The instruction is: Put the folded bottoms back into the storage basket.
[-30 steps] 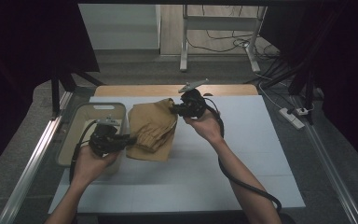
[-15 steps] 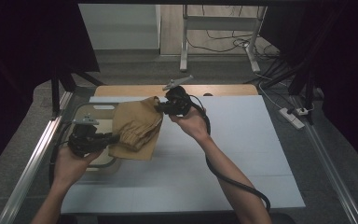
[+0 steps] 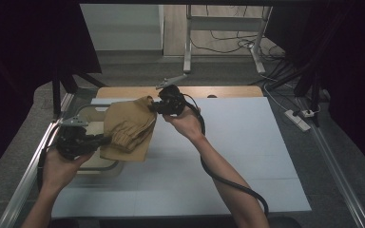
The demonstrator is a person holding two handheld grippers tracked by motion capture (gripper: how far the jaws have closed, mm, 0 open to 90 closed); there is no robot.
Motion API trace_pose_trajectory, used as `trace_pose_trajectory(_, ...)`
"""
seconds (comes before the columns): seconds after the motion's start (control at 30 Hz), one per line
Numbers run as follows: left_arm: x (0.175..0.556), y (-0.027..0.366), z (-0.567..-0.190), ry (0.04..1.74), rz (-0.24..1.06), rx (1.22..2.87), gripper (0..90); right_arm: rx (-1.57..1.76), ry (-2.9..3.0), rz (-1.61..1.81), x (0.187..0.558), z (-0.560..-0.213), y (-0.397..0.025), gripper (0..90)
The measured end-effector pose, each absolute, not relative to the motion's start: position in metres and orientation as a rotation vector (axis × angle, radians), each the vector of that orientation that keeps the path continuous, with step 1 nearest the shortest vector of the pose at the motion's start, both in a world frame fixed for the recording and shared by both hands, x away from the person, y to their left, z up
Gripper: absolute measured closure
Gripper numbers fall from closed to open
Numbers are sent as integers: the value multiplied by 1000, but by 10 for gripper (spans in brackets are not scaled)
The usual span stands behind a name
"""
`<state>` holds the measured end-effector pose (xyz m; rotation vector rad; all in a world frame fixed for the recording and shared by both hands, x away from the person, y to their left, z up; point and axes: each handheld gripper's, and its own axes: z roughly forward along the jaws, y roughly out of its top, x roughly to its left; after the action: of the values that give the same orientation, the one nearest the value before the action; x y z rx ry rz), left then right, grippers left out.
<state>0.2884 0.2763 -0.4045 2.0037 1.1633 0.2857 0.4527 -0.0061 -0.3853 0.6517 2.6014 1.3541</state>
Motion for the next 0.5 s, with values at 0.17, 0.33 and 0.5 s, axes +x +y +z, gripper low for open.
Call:
trace_pose_trajectory(0.17, 285, 284, -406, 1179, 292, 1997, 777, 642, 2610, 1360, 454, -387, 5, 831)
trace_pose_trajectory(0.33, 283, 296, -408, 1202, 297, 1990, 776, 626, 2622, 1355, 453, -389, 17, 831)
trace_pose_trajectory(0.5, 279, 307, -410, 1227, 309, 1985, 776, 613, 2628, 1356, 452, -392, 31, 831)
